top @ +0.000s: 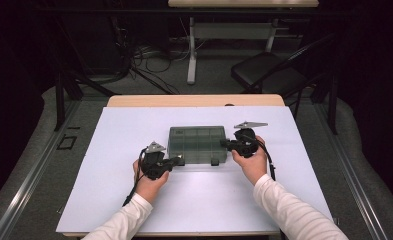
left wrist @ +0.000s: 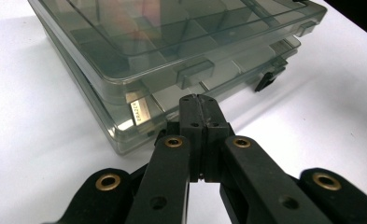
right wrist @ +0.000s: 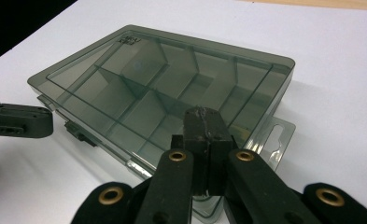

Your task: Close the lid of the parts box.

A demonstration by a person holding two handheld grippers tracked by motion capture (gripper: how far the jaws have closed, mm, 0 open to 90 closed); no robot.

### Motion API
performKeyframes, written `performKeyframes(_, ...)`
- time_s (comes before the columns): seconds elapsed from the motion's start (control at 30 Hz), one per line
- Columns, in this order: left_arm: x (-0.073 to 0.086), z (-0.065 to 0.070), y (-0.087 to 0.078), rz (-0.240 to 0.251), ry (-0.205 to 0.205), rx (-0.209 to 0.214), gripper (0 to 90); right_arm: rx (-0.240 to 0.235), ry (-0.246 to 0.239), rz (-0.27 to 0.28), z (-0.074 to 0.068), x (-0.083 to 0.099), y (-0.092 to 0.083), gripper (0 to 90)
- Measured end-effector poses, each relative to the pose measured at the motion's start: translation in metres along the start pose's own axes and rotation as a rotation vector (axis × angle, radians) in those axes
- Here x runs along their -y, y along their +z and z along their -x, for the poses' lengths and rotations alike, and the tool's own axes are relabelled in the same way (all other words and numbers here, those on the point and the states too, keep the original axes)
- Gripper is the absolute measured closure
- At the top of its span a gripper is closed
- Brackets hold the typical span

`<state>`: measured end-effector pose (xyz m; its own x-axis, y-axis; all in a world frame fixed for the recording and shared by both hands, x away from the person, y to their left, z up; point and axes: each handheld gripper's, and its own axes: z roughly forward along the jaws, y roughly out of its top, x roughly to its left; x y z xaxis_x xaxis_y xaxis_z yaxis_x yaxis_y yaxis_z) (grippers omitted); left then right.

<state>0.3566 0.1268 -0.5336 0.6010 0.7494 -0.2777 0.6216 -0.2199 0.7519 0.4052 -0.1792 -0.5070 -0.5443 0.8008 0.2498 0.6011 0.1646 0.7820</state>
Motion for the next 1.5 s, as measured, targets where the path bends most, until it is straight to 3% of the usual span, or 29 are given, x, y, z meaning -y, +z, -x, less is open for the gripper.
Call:
performKeyframes(0.17, 0.001, 0.003, -0.009, 0.017, 0.006, 0.002, 90.0, -0.003, 0.004, 0.002, 0.001, 0.004, -0.002, 90.0)
performKeyframes(0.47, -0.001, 0.0, -0.015, 0.05, 0.002, -0.03, 90.0, -0.008, 0.018, -0.003, 0.003, 0.013, -0.002, 90.0)
performKeyframes(0.77, -0.003, -0.004, -0.012, 0.06, 0.003, -0.059, 90.0, -0.012, 0.028, -0.01, 0.005, 0.02, -0.002, 90.0)
performKeyframes(1.07, -0.007, -0.01, -0.011, 0.08, -0.024, -0.08, 90.0, -0.014, 0.033, -0.003, 0.006, 0.022, -0.002, 90.0)
performKeyframes(1.5, -0.009, -0.009, -0.006, 0.091, -0.005, -0.092, 90.0, -0.018, 0.042, -0.006, 0.007, 0.024, -0.001, 90.0)
